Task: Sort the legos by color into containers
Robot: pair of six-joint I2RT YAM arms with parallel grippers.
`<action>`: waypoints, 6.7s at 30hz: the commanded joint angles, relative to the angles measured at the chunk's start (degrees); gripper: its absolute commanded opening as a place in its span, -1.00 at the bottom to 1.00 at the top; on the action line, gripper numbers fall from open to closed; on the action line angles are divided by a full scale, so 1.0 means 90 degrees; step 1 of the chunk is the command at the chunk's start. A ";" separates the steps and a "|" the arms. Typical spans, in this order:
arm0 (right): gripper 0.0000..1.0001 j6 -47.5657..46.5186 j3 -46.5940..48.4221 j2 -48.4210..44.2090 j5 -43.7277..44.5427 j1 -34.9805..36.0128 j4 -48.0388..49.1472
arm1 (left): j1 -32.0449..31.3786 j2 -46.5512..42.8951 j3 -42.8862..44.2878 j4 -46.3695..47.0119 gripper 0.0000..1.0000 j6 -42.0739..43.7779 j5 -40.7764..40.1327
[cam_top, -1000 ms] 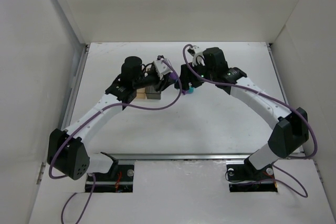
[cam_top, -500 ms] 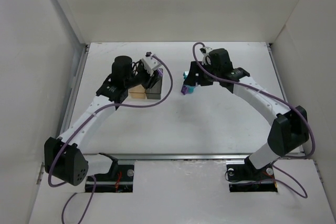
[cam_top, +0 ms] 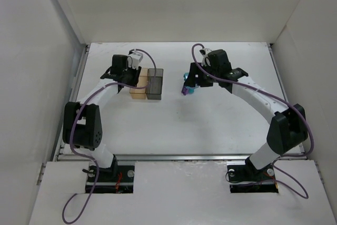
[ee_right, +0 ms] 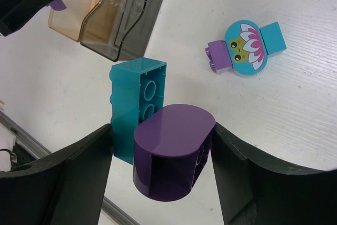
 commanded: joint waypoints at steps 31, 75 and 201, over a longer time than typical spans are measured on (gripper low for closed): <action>-1.00 -0.1272 0.0229 -0.0758 -0.0739 0.0311 0.0758 | -0.0324 -0.1041 0.1465 -0.1091 1.00 0.1385 0.4188; -1.00 -0.1932 -0.1842 -0.2470 0.0816 0.1289 0.3278 | -0.1720 -0.0309 0.2023 0.0980 0.54 -0.2867 0.5278; -0.85 -0.4917 -0.1226 -0.2039 -0.3285 -0.0273 0.1989 | -0.0890 -0.0210 0.2227 -0.2768 0.54 0.3412 0.6556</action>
